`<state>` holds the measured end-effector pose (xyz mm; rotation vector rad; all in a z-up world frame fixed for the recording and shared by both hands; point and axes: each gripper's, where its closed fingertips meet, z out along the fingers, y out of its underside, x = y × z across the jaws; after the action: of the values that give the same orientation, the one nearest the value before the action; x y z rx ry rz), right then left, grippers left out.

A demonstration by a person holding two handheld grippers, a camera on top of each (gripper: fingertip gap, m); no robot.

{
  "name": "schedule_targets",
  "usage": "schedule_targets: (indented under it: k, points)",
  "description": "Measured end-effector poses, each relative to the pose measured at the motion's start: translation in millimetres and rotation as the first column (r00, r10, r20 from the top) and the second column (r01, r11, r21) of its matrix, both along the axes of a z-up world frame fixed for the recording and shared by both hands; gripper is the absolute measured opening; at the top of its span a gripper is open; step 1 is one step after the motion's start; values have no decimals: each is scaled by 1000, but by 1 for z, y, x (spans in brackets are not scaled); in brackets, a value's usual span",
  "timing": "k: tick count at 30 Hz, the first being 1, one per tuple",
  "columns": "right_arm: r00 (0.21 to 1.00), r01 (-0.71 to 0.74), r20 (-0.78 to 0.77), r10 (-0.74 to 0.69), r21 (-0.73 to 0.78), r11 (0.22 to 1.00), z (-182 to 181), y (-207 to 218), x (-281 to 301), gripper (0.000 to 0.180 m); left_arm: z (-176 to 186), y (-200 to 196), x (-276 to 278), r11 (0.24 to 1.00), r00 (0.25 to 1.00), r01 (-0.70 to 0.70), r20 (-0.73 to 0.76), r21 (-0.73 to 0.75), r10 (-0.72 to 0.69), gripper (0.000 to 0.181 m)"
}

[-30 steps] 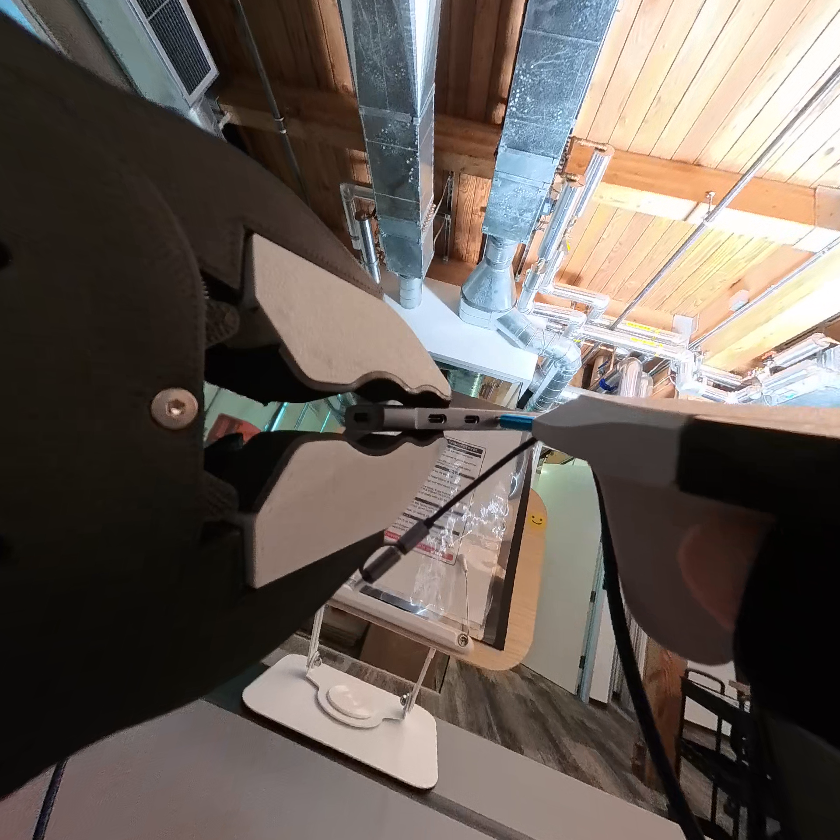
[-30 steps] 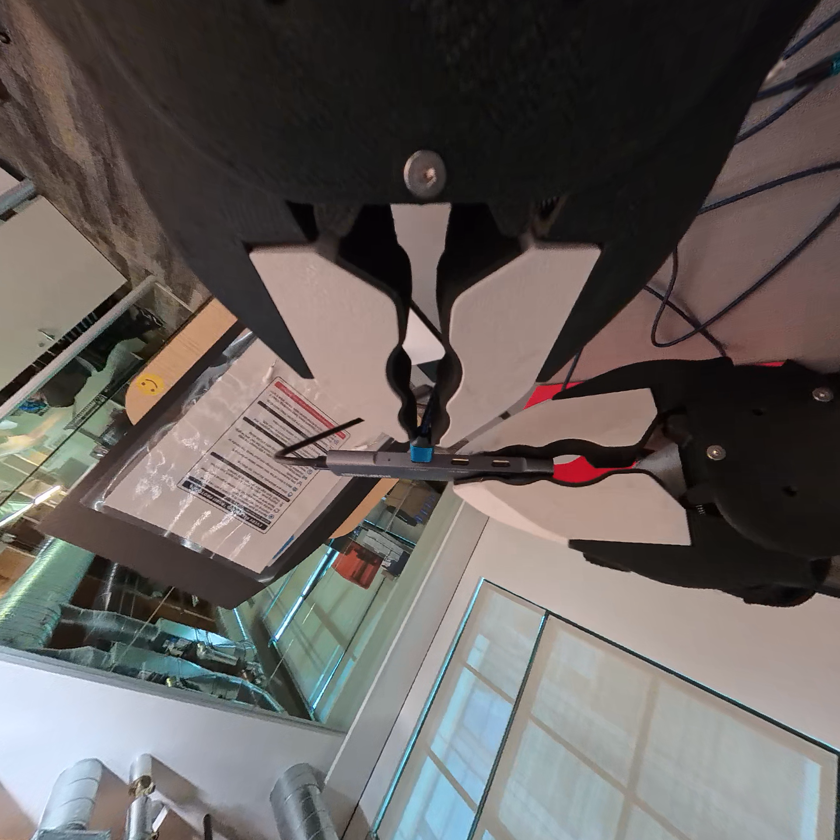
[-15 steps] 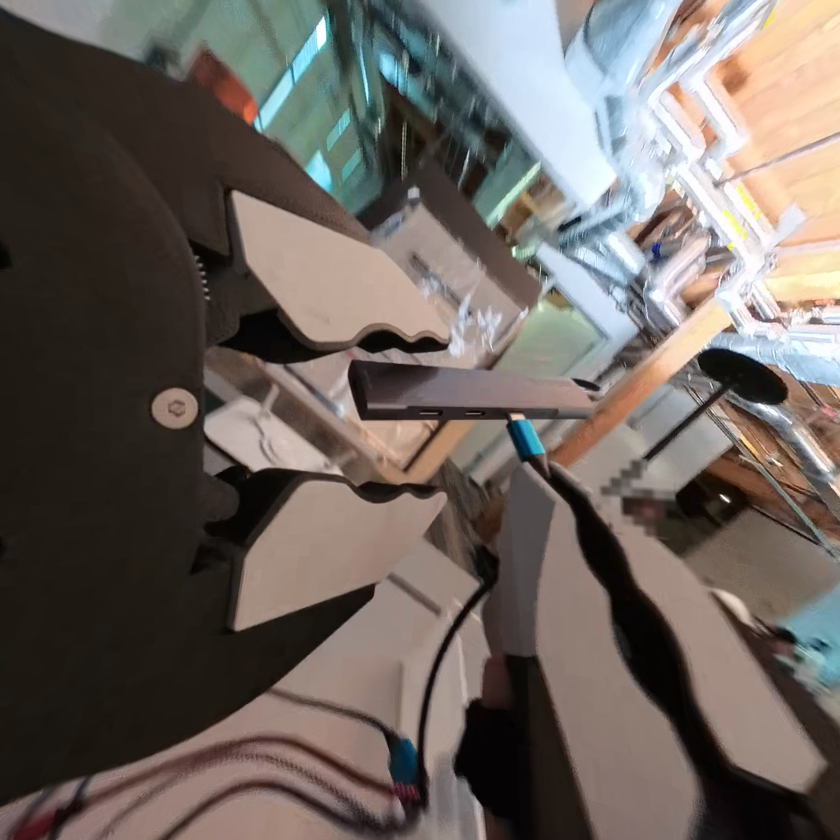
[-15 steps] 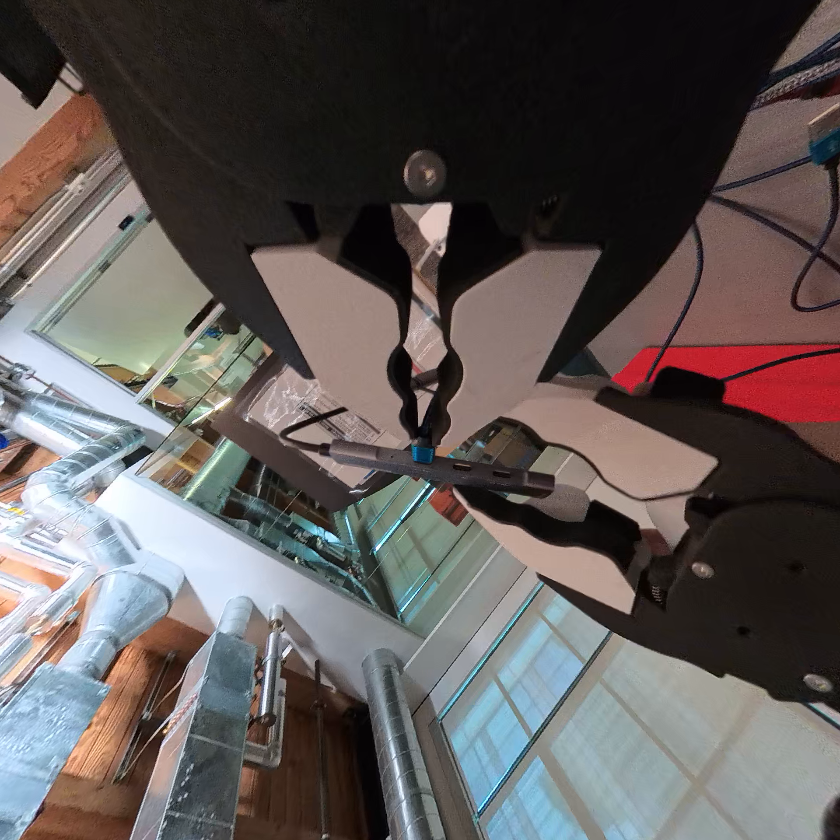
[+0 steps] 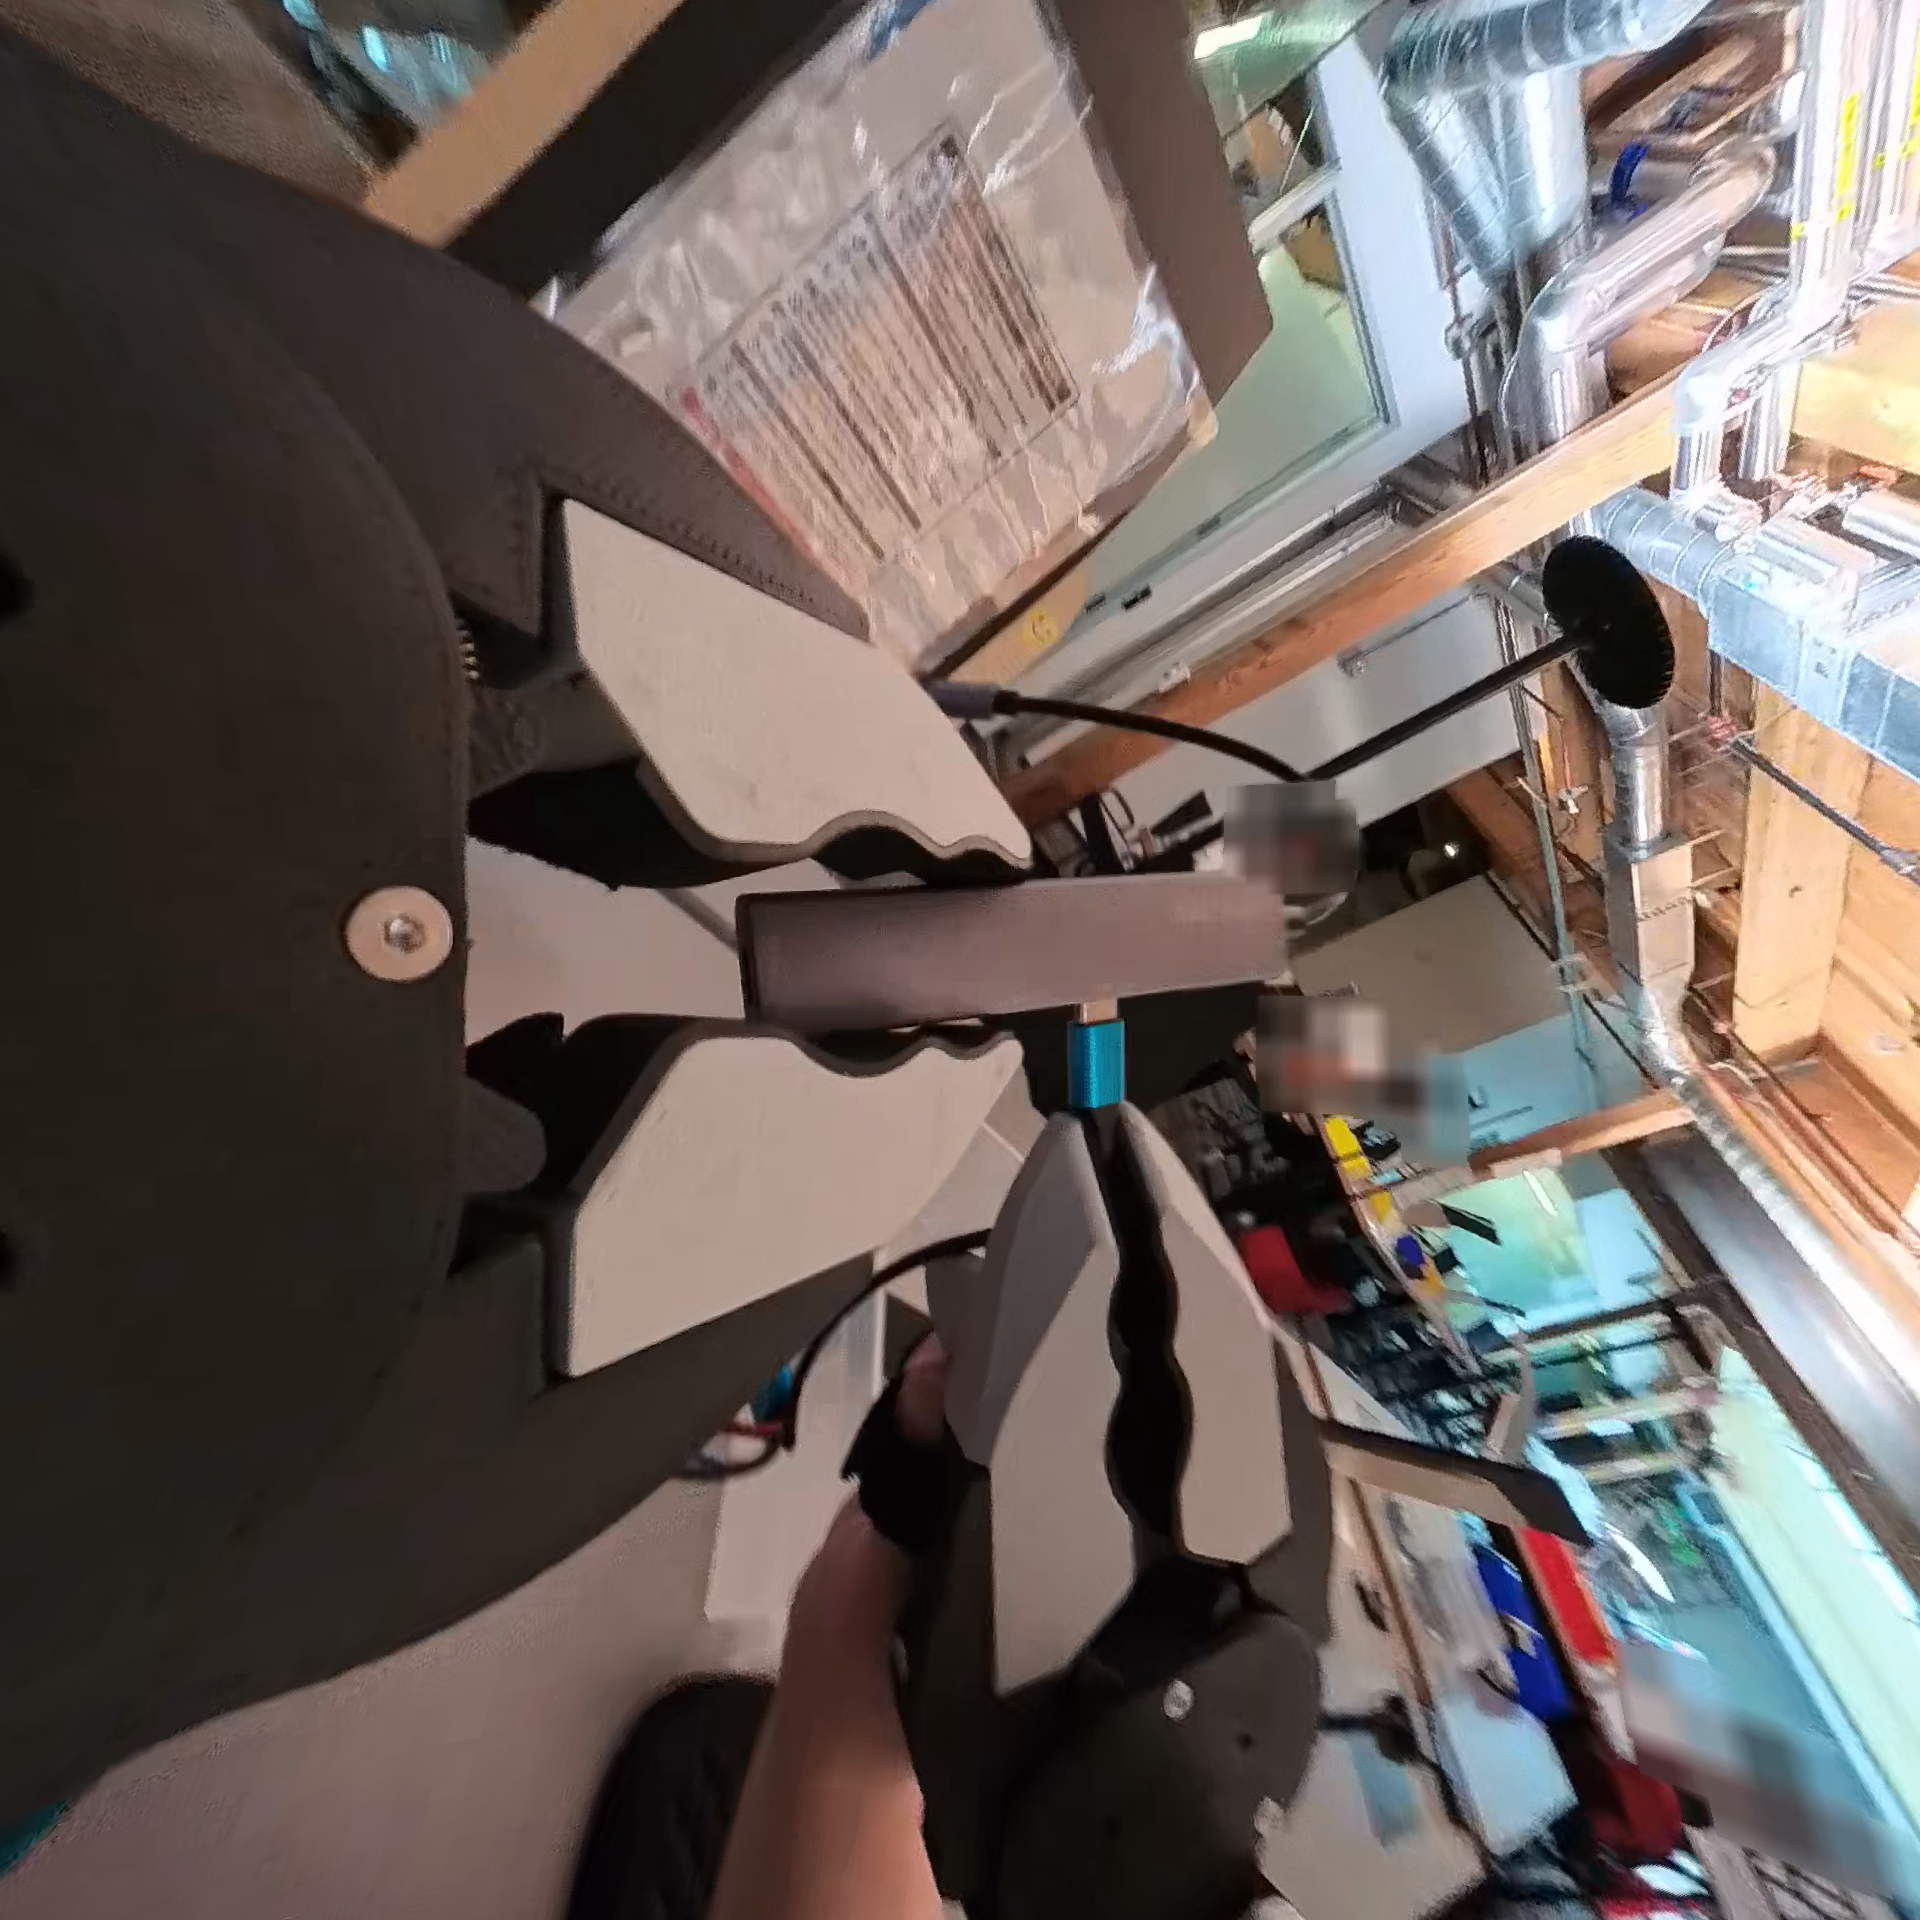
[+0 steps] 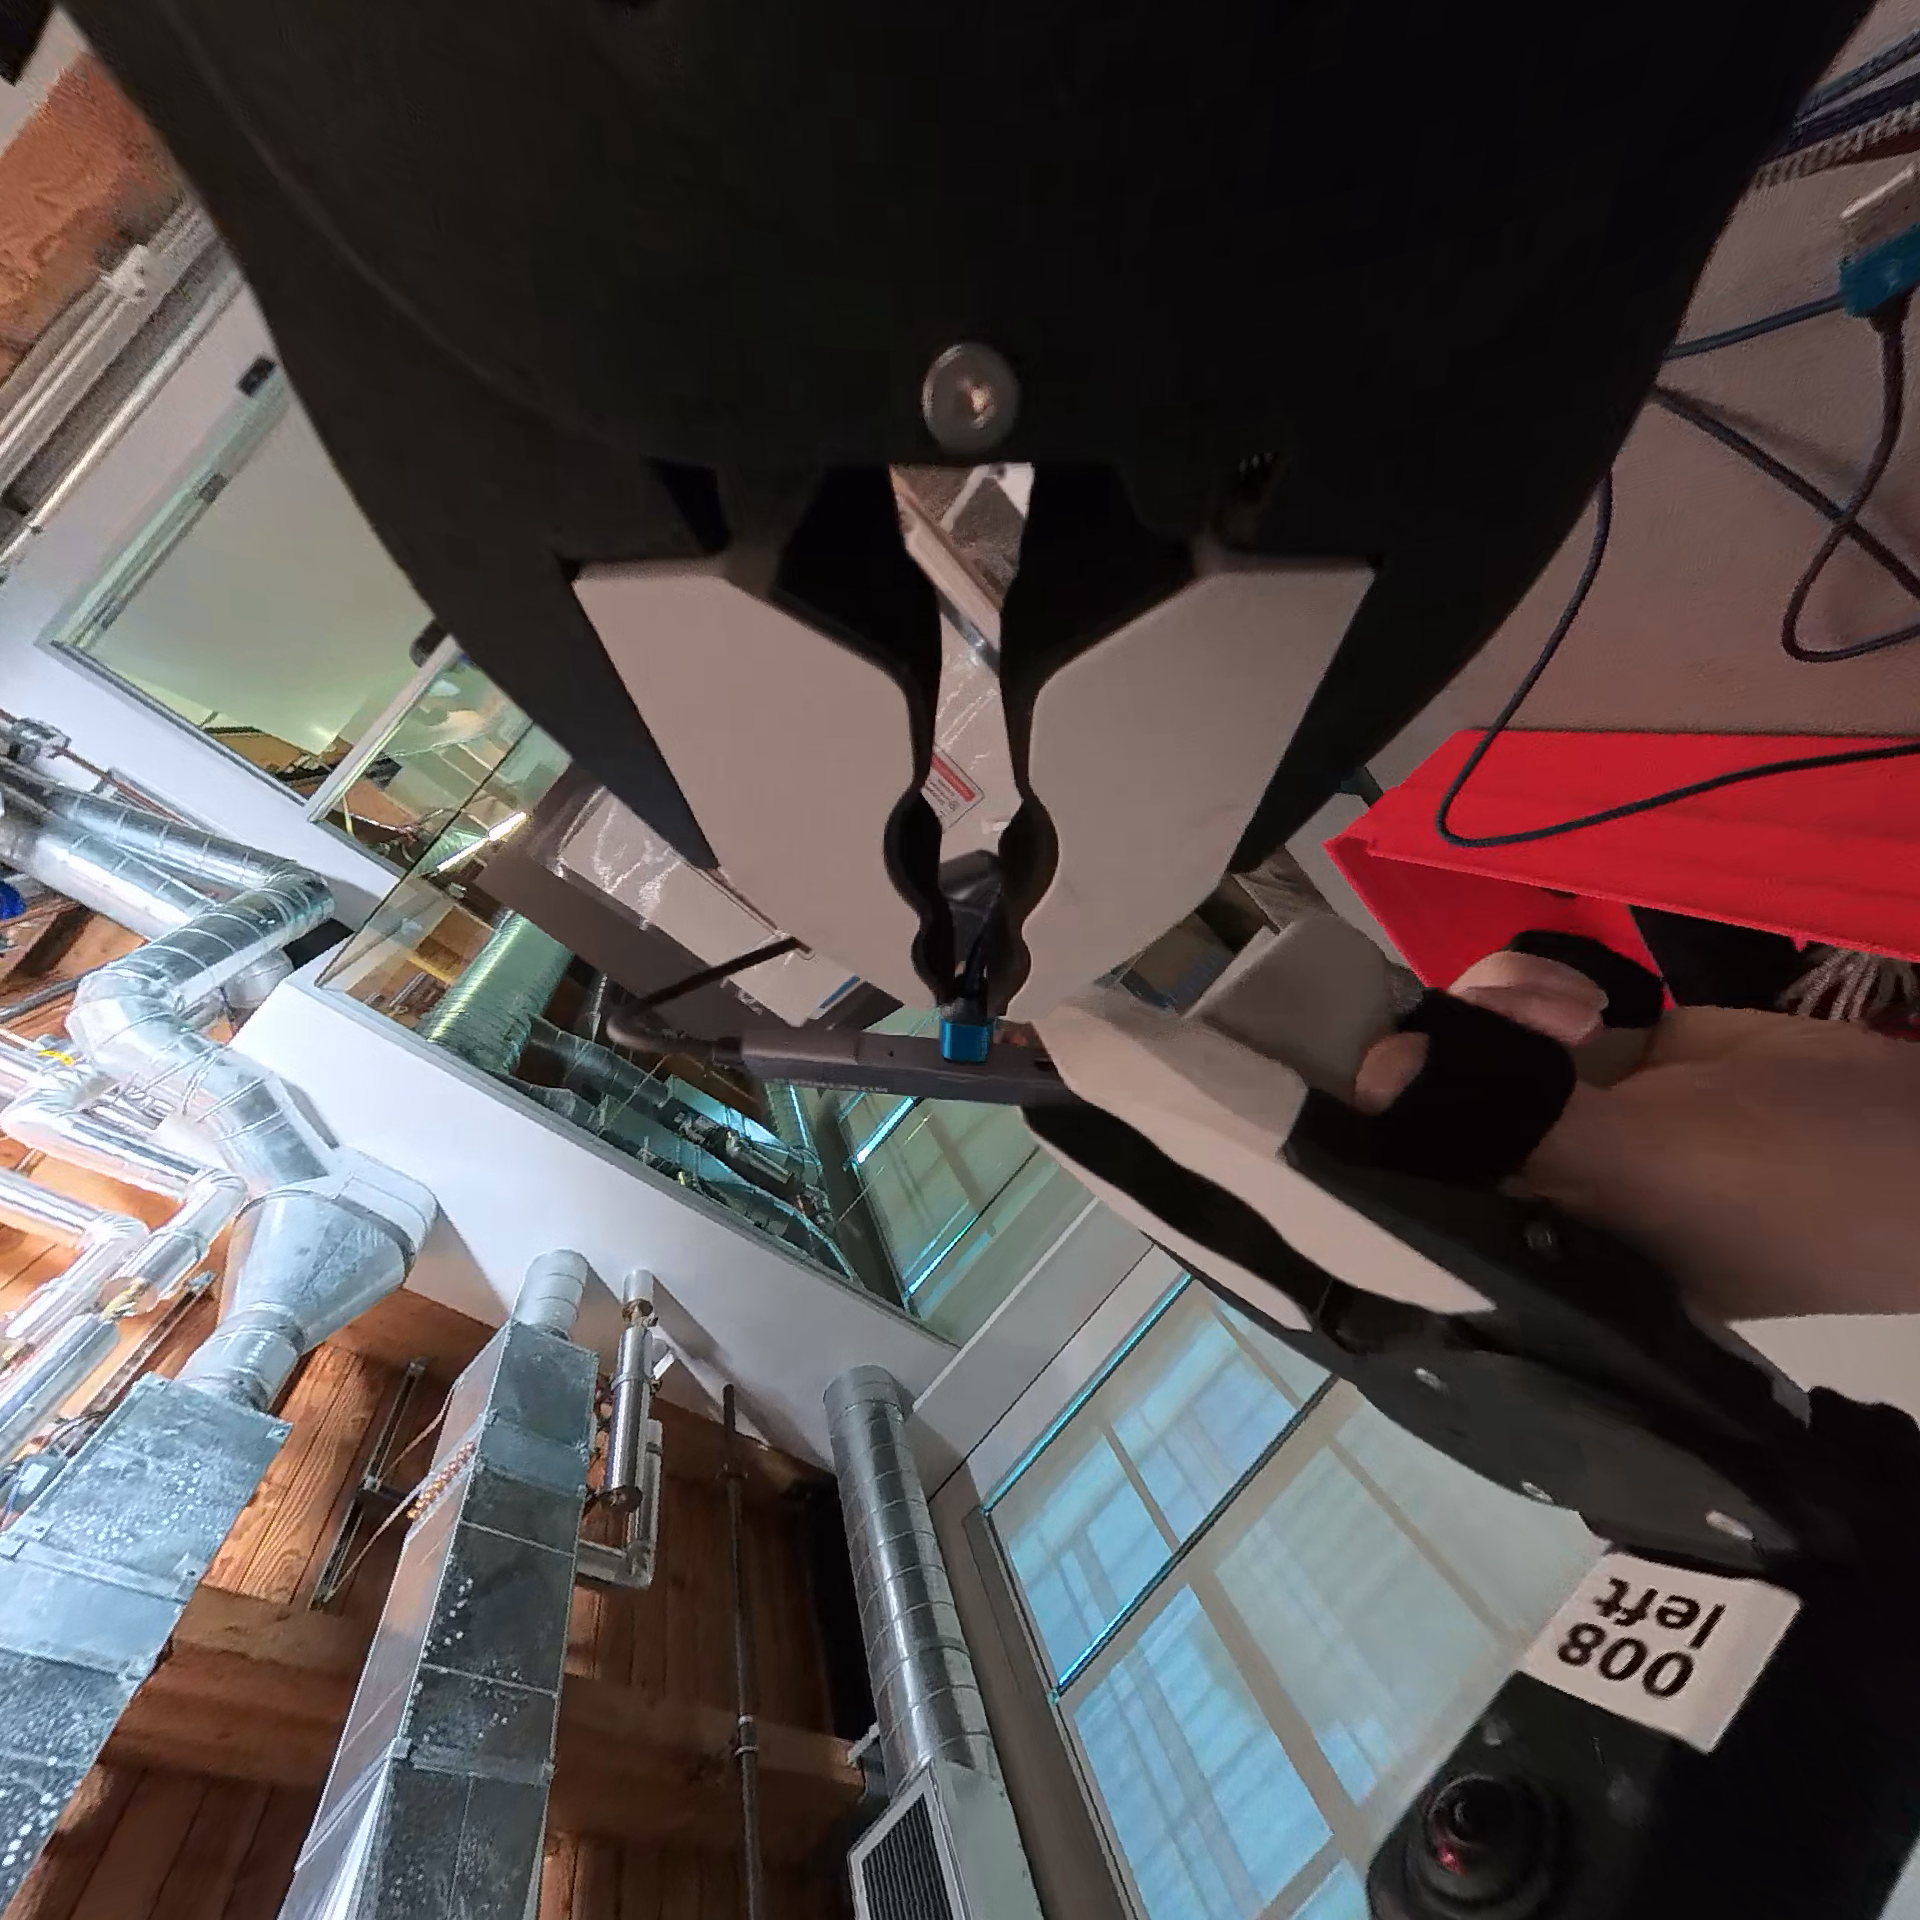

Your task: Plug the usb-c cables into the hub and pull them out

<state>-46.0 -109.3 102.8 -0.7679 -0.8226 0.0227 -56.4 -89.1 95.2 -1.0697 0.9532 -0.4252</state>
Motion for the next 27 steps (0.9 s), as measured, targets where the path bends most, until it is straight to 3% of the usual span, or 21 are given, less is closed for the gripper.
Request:
schedule_targets:
  k: [1, 6, 10, 27]
  points:
    - [1000, -10, -8, 10, -2, 1000, -1, 0, 0, 6, -2, 2, 0, 999, 999, -26, -22, 26, 26, 24]
    - [1000, -3, -2, 2, -38, 999, -6, 8, 0, 6, 5, -1, -2, 1000, 998, -4, 69, -7, 5, 24]
    - [1000, -22, -21, 22, -30, 999, -8, 7, 1, 6, 6, -5, -1, 994, 997, -73, 8, 87, 73, 23]
    - [997, -50, -69, 46, -62, 997, -10, 7, -1, 5, 5, -10, -2, 990, 995, -75, -58, 115, 82, 24]
